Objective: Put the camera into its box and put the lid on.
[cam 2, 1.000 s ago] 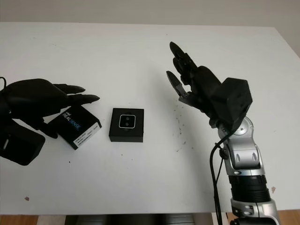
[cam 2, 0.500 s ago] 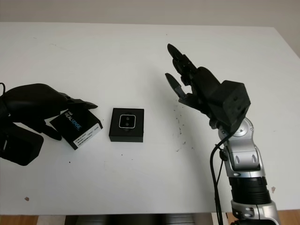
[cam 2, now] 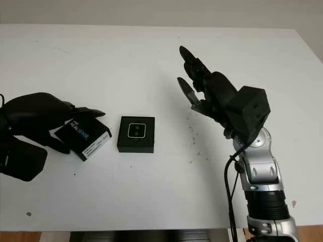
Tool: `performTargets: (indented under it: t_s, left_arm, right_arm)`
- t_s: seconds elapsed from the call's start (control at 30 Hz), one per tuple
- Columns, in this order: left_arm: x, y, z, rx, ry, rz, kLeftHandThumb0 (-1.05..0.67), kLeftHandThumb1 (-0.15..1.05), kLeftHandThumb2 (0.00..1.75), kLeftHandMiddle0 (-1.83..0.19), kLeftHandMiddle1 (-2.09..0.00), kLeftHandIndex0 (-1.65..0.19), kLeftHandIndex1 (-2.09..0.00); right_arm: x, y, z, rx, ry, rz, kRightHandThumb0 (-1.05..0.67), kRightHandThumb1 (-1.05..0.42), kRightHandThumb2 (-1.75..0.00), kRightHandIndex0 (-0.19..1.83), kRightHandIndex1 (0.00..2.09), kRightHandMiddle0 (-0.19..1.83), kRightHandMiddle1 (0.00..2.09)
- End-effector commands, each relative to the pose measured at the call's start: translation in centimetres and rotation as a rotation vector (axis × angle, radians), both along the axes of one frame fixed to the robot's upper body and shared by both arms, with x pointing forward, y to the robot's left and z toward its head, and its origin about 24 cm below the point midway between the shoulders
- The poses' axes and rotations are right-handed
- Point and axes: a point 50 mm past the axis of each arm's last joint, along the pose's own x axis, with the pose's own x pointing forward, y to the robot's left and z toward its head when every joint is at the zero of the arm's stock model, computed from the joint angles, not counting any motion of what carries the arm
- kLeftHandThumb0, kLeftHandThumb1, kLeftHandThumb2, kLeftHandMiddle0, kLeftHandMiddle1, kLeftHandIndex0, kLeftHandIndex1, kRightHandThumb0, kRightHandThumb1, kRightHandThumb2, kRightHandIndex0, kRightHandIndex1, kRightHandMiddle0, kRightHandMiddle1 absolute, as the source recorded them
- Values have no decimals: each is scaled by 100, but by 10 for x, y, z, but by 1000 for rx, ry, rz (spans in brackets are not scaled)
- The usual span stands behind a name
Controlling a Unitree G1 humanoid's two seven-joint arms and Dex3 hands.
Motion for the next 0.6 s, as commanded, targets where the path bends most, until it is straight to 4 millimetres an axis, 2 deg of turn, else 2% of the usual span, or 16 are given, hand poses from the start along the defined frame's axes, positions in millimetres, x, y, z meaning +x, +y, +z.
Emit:
performTargets:
  t_s: [0.0, 0.07, 0.13, 0.4, 0.57]
  left_arm:
    - [0, 1, 2, -46, -22, 0, -42, 105, 15, -16, -126, -15, -107]
    - [1, 1, 5, -77, -39, -3, -39, 105, 17, -16, -137, -12, -126]
    - [1, 0, 7, -84, -53, -7, -39, 105, 19, -15, -141, -8, -131]
    - [-1, -7, 14, -82, -94, -63, -34, 105, 23, -13, -147, -6, -121]
    - [-3, -10, 18, -72, -101, -75, -35, 105, 22, -13, -143, -7, -114]
  right_arm:
    - [1, 0, -5, 59, 33, 6, -59, -105, -57, -4, 4, -3, 4]
    - [0, 2, -7, 93, 50, 9, -60, -105, -57, -4, 4, -3, 4]
    - [-1, 4, -10, 109, 54, 14, -59, -105, -60, -4, 4, -4, 4]
    - [-9, 14, -26, 177, 139, 8, -60, -105, -69, -18, 0, -18, 0]
    - [-11, 19, -33, 204, 156, -2, -66, -105, -69, -19, 0, -19, 0]
